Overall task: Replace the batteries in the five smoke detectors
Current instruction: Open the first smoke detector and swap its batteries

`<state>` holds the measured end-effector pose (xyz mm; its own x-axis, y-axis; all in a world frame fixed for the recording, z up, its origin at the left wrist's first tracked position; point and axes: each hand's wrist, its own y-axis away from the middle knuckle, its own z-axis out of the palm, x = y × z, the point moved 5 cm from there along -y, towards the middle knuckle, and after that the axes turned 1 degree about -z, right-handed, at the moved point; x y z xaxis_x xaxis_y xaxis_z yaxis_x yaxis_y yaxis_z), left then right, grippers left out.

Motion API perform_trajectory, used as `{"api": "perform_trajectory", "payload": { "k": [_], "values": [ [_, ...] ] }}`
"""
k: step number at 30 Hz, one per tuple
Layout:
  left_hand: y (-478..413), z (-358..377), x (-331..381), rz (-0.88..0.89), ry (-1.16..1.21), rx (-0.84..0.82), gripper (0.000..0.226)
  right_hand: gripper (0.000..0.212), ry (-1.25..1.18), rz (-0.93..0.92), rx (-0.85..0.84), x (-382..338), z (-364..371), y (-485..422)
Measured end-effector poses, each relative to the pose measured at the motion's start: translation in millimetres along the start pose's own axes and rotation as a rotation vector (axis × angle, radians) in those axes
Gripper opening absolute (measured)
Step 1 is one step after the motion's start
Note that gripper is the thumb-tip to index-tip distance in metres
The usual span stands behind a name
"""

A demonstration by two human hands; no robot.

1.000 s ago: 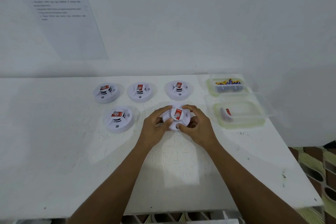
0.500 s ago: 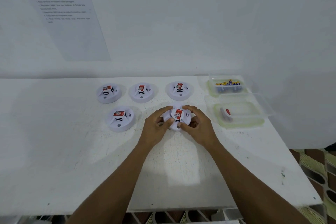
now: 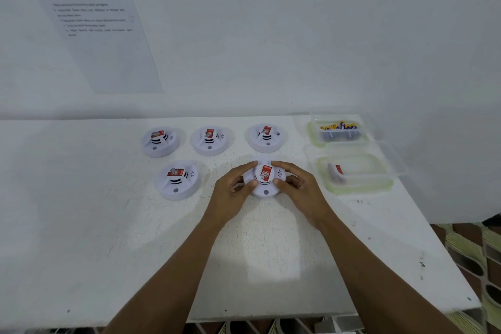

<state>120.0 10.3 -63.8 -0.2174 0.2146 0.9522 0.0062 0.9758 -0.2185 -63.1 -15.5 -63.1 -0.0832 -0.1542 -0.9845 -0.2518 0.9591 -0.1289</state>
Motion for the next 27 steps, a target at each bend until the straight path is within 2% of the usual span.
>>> {"api": "perform_trajectory", "payload": {
  "k": [27],
  "values": [
    [-1.3, 0.8, -1.3, 0.034, -0.031, 0.016, 0.041, 0.039, 0.057, -0.01, 0.051, 7.9, 0.3, -1.0]
  ]
}}
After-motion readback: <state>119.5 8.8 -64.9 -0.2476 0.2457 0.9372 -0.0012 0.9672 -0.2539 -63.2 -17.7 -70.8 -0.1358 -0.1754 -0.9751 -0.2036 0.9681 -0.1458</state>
